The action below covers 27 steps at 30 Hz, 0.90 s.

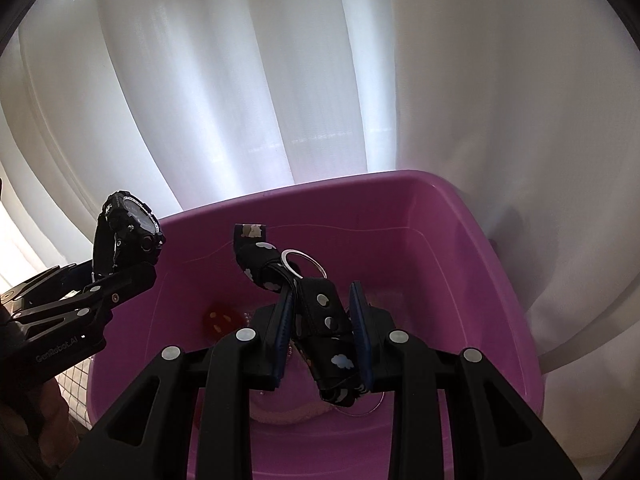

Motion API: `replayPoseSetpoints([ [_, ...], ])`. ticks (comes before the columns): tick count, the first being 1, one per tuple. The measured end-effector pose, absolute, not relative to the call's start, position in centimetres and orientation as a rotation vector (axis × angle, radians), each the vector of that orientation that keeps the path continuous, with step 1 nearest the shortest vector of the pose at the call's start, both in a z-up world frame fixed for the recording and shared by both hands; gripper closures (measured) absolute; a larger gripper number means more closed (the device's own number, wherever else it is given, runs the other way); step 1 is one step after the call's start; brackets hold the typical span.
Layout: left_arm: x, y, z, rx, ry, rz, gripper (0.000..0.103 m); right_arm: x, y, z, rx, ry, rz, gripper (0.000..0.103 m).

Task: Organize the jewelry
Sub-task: 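Lift and carry the watch with the left gripper over the tub while the right carries the strap, then open both grippers to drop the black watch and patterned strap into the tub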

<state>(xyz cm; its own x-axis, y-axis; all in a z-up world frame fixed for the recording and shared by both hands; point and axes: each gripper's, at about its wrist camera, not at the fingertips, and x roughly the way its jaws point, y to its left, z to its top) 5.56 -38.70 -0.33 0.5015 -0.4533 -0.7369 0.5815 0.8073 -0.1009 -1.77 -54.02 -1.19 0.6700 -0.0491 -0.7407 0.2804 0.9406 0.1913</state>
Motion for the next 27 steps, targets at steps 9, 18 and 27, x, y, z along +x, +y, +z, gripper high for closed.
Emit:
replayPoseSetpoints([
  [9, 7.3, -39.2, -2.8, 0.168, 0.957, -0.539, 0.048, -0.5, -54.7, -3.4, 0.309, 0.909, -0.165, 0.076],
  [18, 7.3, -38.9, -3.4, 0.165, 0.991, -0.492, 0.027, 0.1, -55.2, -4.4, 0.309, 0.936, -0.190, 0.044],
  [27, 6.3, -38.5, -2.3, 0.147, 0.942, -0.486, 0.014, -0.4, -55.5, -3.7, 0.328, 0.913, -0.185, 0.042],
])
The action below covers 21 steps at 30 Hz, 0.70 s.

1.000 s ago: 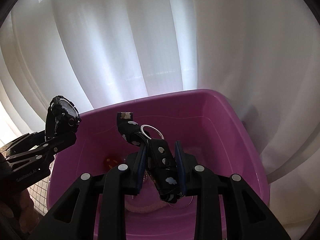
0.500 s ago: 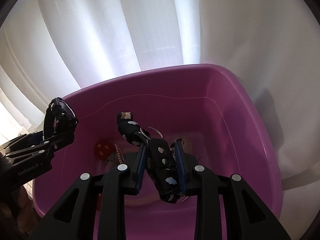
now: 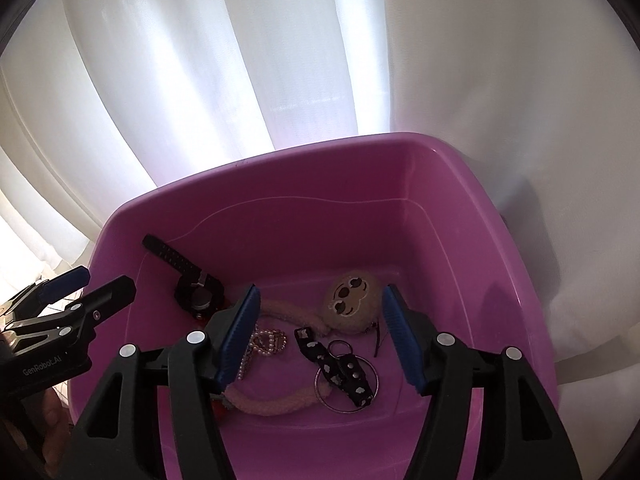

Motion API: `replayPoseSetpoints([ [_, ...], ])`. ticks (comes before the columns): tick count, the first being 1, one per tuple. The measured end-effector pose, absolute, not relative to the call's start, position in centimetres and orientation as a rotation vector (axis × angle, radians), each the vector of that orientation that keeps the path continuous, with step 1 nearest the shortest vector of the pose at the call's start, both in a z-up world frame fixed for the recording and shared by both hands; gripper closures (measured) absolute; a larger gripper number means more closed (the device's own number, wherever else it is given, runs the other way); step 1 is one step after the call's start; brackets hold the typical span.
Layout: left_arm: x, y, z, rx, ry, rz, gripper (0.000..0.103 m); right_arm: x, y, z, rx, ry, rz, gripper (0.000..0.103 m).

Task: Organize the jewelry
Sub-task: 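Open both grippers to drop the black watch and patterned strap into the tub, then withdraw both open grippers from the tub back over the table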

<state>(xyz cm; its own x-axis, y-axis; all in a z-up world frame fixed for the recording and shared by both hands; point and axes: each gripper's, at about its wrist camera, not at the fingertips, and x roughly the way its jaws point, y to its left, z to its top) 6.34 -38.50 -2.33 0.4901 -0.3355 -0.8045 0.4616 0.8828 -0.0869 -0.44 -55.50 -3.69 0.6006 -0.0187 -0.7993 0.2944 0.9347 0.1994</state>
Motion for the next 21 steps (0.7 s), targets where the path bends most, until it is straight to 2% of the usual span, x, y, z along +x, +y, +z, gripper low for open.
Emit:
replayPoseSetpoints([
  [21, 4.2, -34.7, 0.8, 0.093, 0.883, -0.464, 0.014, -1.6, -53.5, -1.7, 0.368, 0.857, -0.097, 0.038],
])
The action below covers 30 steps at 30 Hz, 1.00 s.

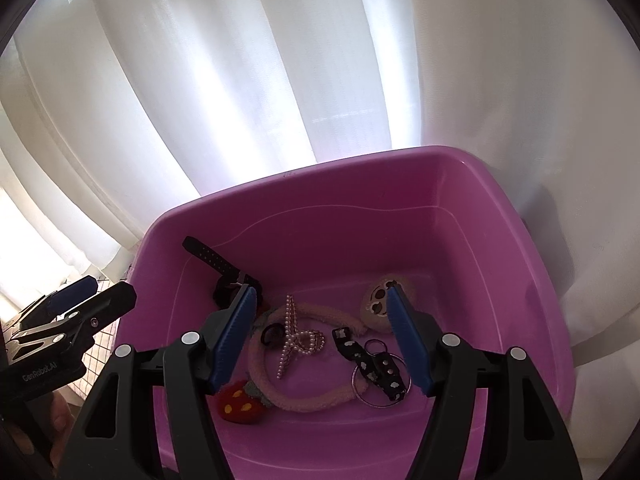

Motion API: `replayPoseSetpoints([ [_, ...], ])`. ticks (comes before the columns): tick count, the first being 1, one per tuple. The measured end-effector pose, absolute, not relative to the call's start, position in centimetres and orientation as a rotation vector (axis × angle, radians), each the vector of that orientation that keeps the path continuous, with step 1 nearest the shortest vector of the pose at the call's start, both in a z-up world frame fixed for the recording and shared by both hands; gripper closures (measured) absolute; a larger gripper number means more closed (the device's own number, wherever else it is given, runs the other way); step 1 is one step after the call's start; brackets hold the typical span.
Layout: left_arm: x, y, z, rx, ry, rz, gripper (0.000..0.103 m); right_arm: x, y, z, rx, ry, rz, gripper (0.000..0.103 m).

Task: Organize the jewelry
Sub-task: 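Withdraw both open grippers from the tub back over the table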

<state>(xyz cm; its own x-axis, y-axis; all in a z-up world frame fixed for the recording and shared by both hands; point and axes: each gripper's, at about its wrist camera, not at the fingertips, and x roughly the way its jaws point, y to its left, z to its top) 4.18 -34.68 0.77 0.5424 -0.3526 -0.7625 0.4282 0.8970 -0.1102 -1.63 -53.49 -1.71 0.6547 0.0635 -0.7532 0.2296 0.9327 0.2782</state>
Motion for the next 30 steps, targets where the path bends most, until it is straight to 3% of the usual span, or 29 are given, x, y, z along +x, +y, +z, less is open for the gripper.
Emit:
replayPoseSetpoints([
  [11, 3.1, -28.2, 3.3, 0.026, 0.820, -0.402, 0.011, -1.8, -48.9, 0.1, 0.343, 0.799, 0.024, 0.038],
  [14, 3.4, -25.6, 3.0, -0.008, 0.829, -0.361, 0.009, -1.9, -47.5, 0.2, 0.333, 0.773, 0.048, 0.038],
  [17, 3.7, -22.5, 2.5, -0.043, 0.844, -0.318, 0.008, -2.6, -46.3, 0.3, 0.331, 0.730, 0.073, 0.030],
  [30, 6.6, -8.9, 0.0, -0.036, 0.881, -0.173, 0.007, -3.3, -37.8, 1.0, 0.292, 0.681, 0.138, 0.029],
])
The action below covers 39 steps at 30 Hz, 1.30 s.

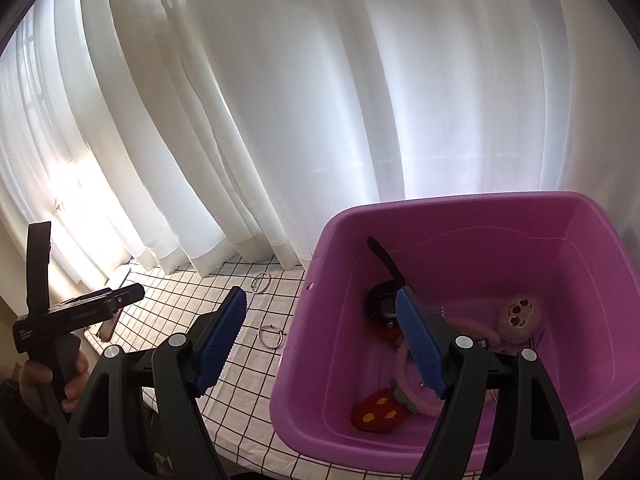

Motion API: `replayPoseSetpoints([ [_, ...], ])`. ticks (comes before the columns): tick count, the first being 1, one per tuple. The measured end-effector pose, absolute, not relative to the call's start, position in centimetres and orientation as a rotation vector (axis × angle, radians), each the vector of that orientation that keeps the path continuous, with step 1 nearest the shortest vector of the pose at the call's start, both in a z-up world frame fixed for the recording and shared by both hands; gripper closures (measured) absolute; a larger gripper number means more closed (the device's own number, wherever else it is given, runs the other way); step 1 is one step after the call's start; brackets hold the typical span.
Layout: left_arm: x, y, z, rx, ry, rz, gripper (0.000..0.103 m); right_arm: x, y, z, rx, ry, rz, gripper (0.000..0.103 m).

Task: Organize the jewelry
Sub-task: 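Withdraw both open grippers from the tub back over the table, then move the left gripper toward the silver bangle while the right approaches the small hoop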

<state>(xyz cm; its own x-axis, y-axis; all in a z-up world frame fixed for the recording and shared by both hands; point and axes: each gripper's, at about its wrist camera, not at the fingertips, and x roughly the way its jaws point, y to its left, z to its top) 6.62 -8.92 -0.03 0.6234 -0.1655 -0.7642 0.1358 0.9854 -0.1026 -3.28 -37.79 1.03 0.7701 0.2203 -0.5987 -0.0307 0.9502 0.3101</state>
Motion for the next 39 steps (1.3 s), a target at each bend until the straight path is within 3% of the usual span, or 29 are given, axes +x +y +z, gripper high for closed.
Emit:
replayPoseSetpoints([
  [8, 10.5, -3.1, -1.9, 0.023, 0.904, -0.269, 0.006, -3.0, -29.9, 1.9, 0.287, 0.635, 0.074, 0.029],
  [17, 14.9, 0.0, -5.9, 0.186, 0.912, -0.461, 0.006, -2.2, -22.1, -1.4, 0.346, 0.692, -0.078, 0.029],
  [39, 23.0, -6.5, -16.8, 0.328, 0.957, -0.658, 0.006, 3.1, -17.9, -14.9, 0.400, 0.864, -0.250, 0.029],
])
